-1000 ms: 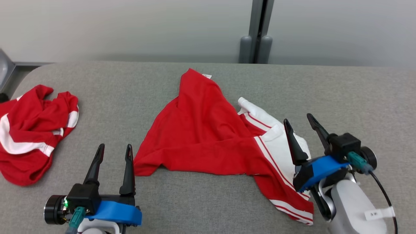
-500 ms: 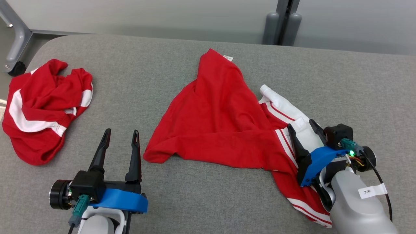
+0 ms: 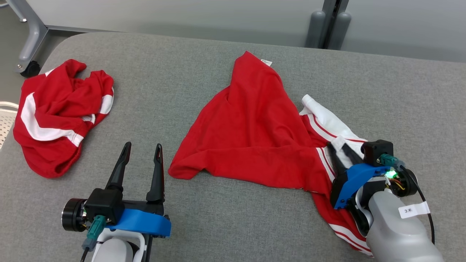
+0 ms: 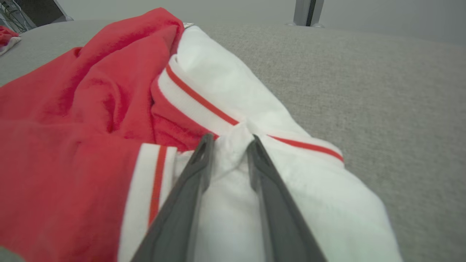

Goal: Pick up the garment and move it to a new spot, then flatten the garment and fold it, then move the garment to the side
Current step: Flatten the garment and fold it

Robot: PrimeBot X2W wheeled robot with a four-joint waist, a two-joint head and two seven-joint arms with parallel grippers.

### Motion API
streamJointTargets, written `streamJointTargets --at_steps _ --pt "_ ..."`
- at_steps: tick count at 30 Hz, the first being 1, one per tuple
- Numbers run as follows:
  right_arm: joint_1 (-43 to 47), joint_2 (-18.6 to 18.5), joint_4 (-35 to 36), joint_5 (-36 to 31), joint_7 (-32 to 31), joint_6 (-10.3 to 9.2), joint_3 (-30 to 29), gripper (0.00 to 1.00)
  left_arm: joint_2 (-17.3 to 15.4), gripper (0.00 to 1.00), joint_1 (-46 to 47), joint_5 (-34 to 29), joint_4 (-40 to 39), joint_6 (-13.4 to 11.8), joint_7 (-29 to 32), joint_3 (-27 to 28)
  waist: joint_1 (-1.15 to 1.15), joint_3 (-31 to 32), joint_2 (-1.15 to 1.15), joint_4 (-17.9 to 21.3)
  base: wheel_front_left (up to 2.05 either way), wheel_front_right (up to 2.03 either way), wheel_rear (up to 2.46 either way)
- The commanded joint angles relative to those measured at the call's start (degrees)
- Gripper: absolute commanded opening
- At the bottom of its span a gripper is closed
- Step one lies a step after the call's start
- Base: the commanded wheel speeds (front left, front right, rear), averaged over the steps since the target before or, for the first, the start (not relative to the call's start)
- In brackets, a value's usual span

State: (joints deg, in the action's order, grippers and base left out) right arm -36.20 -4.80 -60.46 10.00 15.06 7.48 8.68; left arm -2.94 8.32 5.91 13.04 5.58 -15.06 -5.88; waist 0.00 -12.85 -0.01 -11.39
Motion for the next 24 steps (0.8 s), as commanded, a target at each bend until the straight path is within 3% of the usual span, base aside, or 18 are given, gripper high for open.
streamJointTargets --at_steps 1,24 --pt "-0.96 0.10 -0.43 0.64 0.18 0.03 0.12 0.00 0.08 1.00 0.62 0.10 0.19 -0.31 -0.17 0.05 0.00 0.03 0.01 -0.11 0.00 0.00 0.00" --pt "-3.15 -4.89 18.06 -1.77 0.19 0.02 0.39 0.00 0.07 1.00 -2.00 0.62 0.77 -0.41 -0.17 0.42 0.00 4.23 0.01 2.50 0.00 0.00 0.00"
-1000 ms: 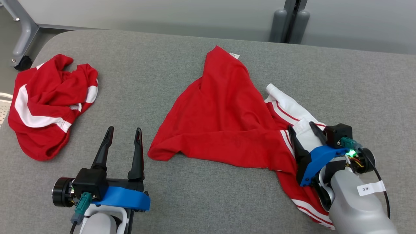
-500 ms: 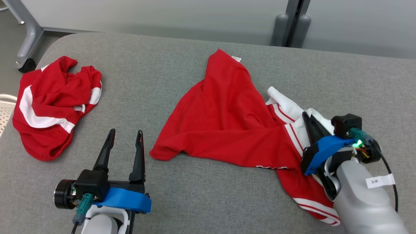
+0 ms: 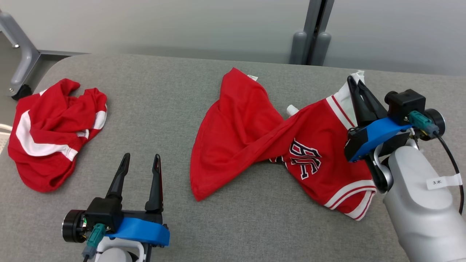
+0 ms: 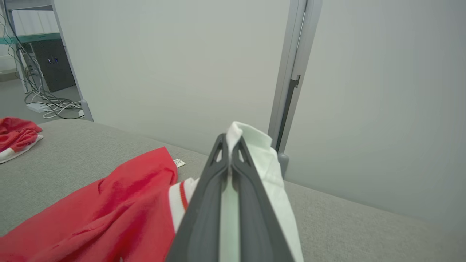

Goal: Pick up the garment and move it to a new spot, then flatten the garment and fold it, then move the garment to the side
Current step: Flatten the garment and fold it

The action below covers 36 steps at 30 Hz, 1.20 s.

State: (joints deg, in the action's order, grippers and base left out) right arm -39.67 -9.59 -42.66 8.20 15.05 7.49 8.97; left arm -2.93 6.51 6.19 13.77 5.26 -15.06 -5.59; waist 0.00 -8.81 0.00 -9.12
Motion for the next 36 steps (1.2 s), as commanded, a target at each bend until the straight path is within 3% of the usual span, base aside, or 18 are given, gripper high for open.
streamJointTargets --at_steps 1,19,32,33,35,36 --pt "1.22 0.11 0.98 0.29 0.19 0.01 0.32 0.00 0.07 1.00 -0.32 0.37 -0.01 -0.16 -0.17 0.10 0.00 0.33 0.00 0.50 0.00 0.00 0.00" --pt "32.42 5.17 26.56 1.38 0.19 0.02 0.85 0.00 0.05 1.00 -2.38 0.27 -0.08 0.10 -0.17 1.57 0.00 2.73 0.00 8.92 0.00 0.00 0.00" --pt "48.70 6.60 31.65 3.16 0.19 0.01 2.07 0.00 0.05 1.00 -3.46 0.65 0.08 0.23 -0.17 1.54 0.00 3.13 0.00 10.78 0.00 0.00 0.00" --pt "49.20 6.61 32.13 3.25 0.19 0.01 2.08 0.16 0.06 1.00 -3.48 0.67 0.13 0.23 -0.17 1.64 0.00 3.08 0.00 10.89 0.00 0.00 0.00" --pt "50.00 6.64 33.08 3.40 0.19 0.02 1.91 1.00 0.05 1.00 -3.44 0.65 0.22 0.27 -0.17 1.90 0.00 3.04 0.00 11.12 0.00 0.00 0.00" --pt "50.21 6.64 33.92 3.36 0.20 0.02 1.70 1.00 0.05 1.00 -3.46 0.65 0.26 0.31 -0.17 1.96 0.00 3.03 0.00 11.20 0.00 0.00 0.00"
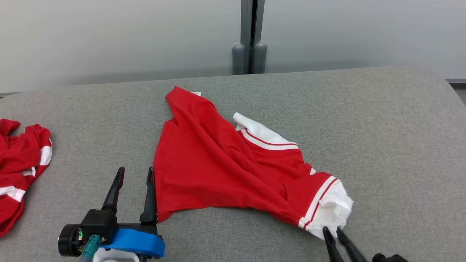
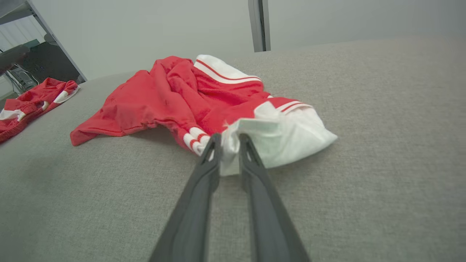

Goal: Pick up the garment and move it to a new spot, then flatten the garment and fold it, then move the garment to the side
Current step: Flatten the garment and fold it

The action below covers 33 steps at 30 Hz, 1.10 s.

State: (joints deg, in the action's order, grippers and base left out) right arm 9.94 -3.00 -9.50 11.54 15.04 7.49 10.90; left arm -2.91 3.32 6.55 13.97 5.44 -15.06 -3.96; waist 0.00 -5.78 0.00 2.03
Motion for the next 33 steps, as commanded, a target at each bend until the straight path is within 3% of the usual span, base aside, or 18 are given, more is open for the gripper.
streamJointTargets --at_steps 1,9,15,25,33 --pt "0.74 0.06 1.80 -0.17 0.21 0.02 -0.66 1.00 0.03 1.00 -0.28 0.26 0.11 0.15 -0.17 0.40 0.00 0.01 0.00 0.12 0.00 0.00 0.00" --pt "-3.45 -1.23 9.92 -2.11 0.20 0.02 -4.50 1.00 0.04 1.00 0.06 0.20 0.03 0.23 -0.17 0.79 0.00 0.12 0.00 0.31 0.00 0.00 0.00" --pt "-13.56 -4.11 7.29 -3.25 0.20 0.02 -3.59 1.00 0.04 1.00 0.34 0.20 -0.21 0.18 -0.17 0.60 0.00 -0.33 0.00 -0.14 0.00 0.00 0.00" --pt "-32.96 -7.15 -10.63 -4.39 -0.98 0.01 0.80 1.00 0.02 1.00 2.11 -0.14 -0.20 0.47 -0.17 0.19 0.00 -2.67 0.00 -3.10 0.00 0.00 0.00" --pt "-42.44 -8.43 -27.92 -4.02 -4.13 0.01 3.77 1.00 0.02 1.00 3.29 0.50 -0.05 0.21 -0.17 -0.51 0.00 -4.06 0.00 -6.71 0.00 0.00 0.00"
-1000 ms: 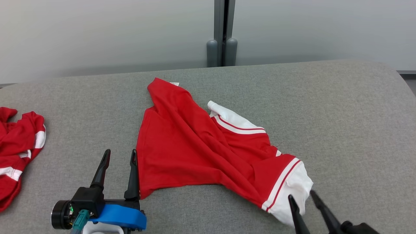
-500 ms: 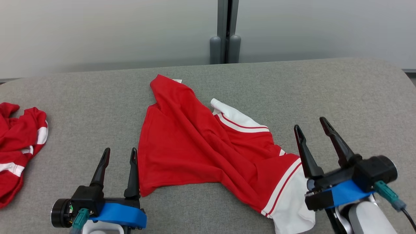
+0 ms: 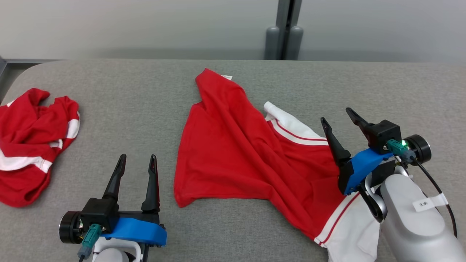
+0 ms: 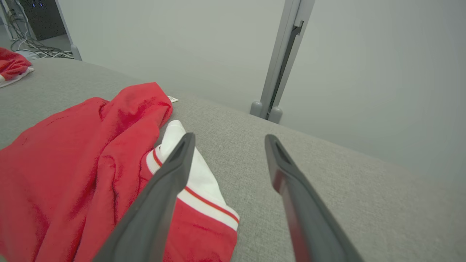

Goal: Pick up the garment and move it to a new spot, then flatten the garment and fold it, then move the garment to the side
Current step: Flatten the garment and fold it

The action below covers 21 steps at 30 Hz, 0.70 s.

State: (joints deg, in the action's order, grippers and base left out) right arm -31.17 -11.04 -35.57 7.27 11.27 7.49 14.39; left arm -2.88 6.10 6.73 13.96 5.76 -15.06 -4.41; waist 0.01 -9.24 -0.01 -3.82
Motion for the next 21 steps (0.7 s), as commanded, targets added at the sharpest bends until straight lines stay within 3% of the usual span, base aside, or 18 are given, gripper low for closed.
streamJointTargets --at_steps 1,10,20,21 --pt "-2.02 -0.53 -3.81 0.46 -0.44 0.01 0.59 1.00 0.01 1.00 0.63 0.33 -0.01 -0.11 -0.17 -0.20 -0.01 -0.77 0.01 -1.35 0.00 0.00 0.00" --pt "-6.23 -0.55 -20.32 1.42 -0.24 0.01 3.87 1.00 -0.01 1.00 1.33 1.12 -0.09 -0.59 -0.17 -0.95 -0.01 -2.25 0.01 -3.94 0.00 0.00 0.00" --pt "-8.47 1.37 -31.07 2.00 -0.67 0.02 6.50 1.00 0.01 1.00 1.92 0.91 -0.11 -0.62 -0.17 -1.02 -0.01 -3.08 0.01 -4.42 0.00 0.00 0.00" --pt "-8.53 1.70 -31.92 2.27 -1.08 0.03 7.23 0.89 0.00 1.00 2.01 0.92 -0.05 -0.65 -0.17 -1.04 -0.01 -3.09 0.01 -4.42 0.00 0.00 0.00"
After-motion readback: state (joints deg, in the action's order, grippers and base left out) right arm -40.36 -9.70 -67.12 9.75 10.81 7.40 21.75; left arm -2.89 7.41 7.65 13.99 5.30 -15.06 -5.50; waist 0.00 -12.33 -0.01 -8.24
